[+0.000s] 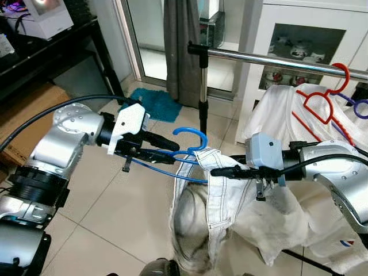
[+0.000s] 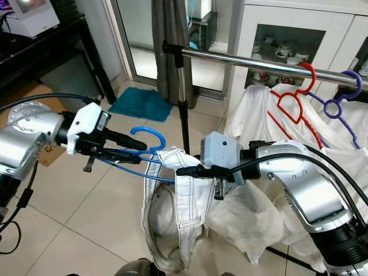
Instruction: Hang hanger
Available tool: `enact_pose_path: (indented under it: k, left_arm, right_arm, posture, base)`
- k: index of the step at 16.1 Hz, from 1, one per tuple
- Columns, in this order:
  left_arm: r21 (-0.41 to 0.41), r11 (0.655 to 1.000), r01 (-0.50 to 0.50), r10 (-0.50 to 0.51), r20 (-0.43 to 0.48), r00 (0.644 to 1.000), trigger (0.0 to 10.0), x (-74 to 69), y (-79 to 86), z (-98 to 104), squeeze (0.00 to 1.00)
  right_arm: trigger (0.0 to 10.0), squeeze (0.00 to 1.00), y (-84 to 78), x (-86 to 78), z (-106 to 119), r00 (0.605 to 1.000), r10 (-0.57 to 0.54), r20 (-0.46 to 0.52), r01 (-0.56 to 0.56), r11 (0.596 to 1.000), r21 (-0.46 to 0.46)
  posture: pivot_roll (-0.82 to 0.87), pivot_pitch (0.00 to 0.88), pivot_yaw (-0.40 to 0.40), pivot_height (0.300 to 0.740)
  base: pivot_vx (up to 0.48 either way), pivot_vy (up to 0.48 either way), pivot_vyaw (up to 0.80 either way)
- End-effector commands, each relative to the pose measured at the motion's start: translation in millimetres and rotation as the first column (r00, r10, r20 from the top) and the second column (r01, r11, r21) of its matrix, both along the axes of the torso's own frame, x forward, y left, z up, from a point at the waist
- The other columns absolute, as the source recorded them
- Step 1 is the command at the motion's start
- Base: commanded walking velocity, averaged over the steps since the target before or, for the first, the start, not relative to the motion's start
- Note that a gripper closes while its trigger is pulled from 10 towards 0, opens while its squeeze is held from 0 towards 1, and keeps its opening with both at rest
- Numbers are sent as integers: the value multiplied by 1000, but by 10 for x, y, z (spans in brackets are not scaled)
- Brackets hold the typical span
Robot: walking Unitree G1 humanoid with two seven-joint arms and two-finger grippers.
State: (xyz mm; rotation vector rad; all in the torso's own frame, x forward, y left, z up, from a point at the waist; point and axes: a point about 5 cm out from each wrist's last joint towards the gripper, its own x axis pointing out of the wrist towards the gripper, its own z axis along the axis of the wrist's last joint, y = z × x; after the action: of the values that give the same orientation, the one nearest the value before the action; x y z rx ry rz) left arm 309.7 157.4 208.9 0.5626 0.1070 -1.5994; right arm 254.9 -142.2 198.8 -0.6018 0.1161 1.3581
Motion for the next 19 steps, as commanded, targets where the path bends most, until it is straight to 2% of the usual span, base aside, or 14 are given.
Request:
enact_pose_path:
  k: [1,6,12,13,14,15,18,19]
  left_arm:
    - [12,1000,0,0,7,1000,0,19,-39,-13,0]
    - [-49,999,-5,6,15,1000,0,44,-89,9,0]
    - [-41,999,-2,2,-7,1000,0,-9,-49,-48,0]
    - [-58,998,-14,13,-13,1000,0,-27,-43,-58,0]
    - [-62,998,-19,18,-14,1000,0,-31,-39,-61,0]
    - [-70,997,-30,29,-14,999,0,-35,-31,-65,0]
    - [-112,990,-85,85,2,996,0,-40,-3,-55,0]
    - [-138,983,-118,121,14,993,0,-40,8,-45,0]
  right_arm:
    - [0,0,97,-14,152,996,61,67,-64,997,32]
    - [0,0,113,-16,147,996,63,66,-65,997,36]
    - [0,0,136,-5,159,994,67,81,-71,996,50]
    - [10000,0,145,35,172,995,30,99,-38,996,80]
    - [10000,118,145,45,174,996,19,87,-27,995,95]
    - [10000,1000,145,51,180,996,17,85,-26,994,104]
    - [10000,1000,129,51,230,997,5,78,-16,990,141]
    - [10000,1000,108,74,256,995,-32,94,17,988,156]
  posture:
    - [-49,51,144,740]
    - [-49,51,146,740]
    - [-47,53,138,740]
    - [-47,54,137,740]
    - [-47,54,137,740]
    - [-46,54,137,740]
    - [-45,56,133,740]
    - [-44,56,129,740]
  base:
    - [0,0,0]
    - [0,0,0]
    - [0,0,0]
    - [0,0,0]
    - [0,0,0]
    - [0,0,0]
    - [0,0,0]
    - [0,0,0]
